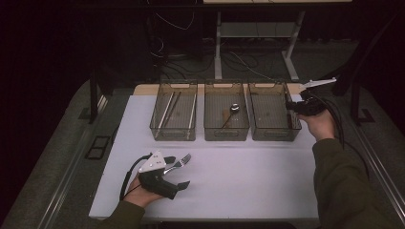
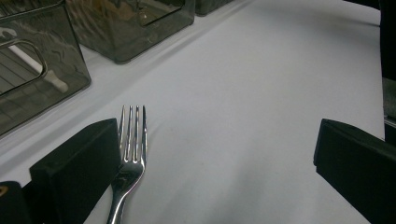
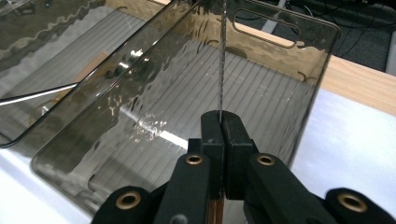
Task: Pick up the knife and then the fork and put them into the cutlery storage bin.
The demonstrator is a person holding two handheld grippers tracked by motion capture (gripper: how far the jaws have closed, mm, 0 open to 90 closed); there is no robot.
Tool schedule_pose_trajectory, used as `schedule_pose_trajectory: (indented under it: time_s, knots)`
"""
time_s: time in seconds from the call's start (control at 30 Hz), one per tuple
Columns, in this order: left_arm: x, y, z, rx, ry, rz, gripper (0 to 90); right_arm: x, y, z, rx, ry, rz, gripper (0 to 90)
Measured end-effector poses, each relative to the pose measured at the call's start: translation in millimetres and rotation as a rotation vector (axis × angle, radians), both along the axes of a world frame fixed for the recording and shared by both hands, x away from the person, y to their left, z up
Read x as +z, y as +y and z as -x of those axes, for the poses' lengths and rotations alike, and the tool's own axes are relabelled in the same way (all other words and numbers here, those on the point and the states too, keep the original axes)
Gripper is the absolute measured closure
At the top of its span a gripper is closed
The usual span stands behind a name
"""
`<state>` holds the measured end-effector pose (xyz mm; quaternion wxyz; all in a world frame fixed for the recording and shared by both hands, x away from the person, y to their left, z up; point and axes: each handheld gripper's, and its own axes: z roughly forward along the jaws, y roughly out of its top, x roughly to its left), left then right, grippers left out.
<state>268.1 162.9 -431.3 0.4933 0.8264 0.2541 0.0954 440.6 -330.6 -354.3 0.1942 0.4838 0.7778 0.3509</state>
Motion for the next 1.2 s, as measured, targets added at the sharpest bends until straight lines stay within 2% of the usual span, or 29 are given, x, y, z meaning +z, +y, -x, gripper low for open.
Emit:
schedule_pose_trajectory:
  time_s: [0.23,0.33,0.37,0.47,0.53,0.63,0.77,0.83,0.97,1.03,1.1,1.13,1.2]
  knots:
    - [-0.7,-1.4,0.0,0.003,0.007,0.005,0.0,-12.3,12.4,-12.8,0.005,0.004,0.025,89.2]
    - [-0.9,-1.2,-0.1,0.001,0.007,-0.002,0.0,-20.3,17.4,-17.7,0.01,0.037,0.053,88.0]
    - [-0.8,-1.1,-0.1,0.003,0.007,-0.002,0.0,-22.2,18.4,-18.5,0.005,0.047,0.056,85.0]
    - [-0.7,-0.5,-0.2,0.004,0.007,-0.001,0.0,-24.0,19.5,-18.8,-0.002,0.048,0.015,74.2]
    - [-1.1,-0.7,-0.4,0.007,0.009,-0.003,0.0,-22.9,20.3,-17.4,0.002,0.041,0.009,64.1]
    - [-1.2,-1.3,-0.1,0.003,0.011,-0.012,0.0,-18.8,19.5,-12.8,0.004,0.018,-0.048,54.8]
    - [-1.3,-1.3,-0.3,0.004,0.01,-0.017,0.1,-12.3,21.4,-0.4,0.037,0.0,-0.11,41.0]
    - [-1.0,-1.0,-0.2,0.004,0.013,-0.019,0.3,-9.0,22.3,9.0,0.053,-0.021,-0.136,37.2]
    - [-1.6,-2.3,0.1,0.002,0.016,-0.028,0.4,-5.9,22.8,27.5,0.062,-0.021,-0.16,29.9]
    - [-1.6,-2.7,0.4,0.002,0.015,-0.028,0.4,-5.8,22.2,36.9,0.076,-0.036,-0.179,27.2]
    - [-1.5,-2.6,0.6,0.002,0.016,-0.029,0.5,-5.7,22.4,46.3,0.095,-0.05,-0.187,23.2]
    - [-1.5,-2.6,0.6,0.003,0.016,-0.028,0.5,-6.0,23.3,51.1,0.107,-0.065,-0.18,19.0]
    - [-1.5,-2.7,0.7,0.004,0.017,-0.029,0.5,-5.5,25.4,61.6,0.12,-0.088,-0.163,17.4]
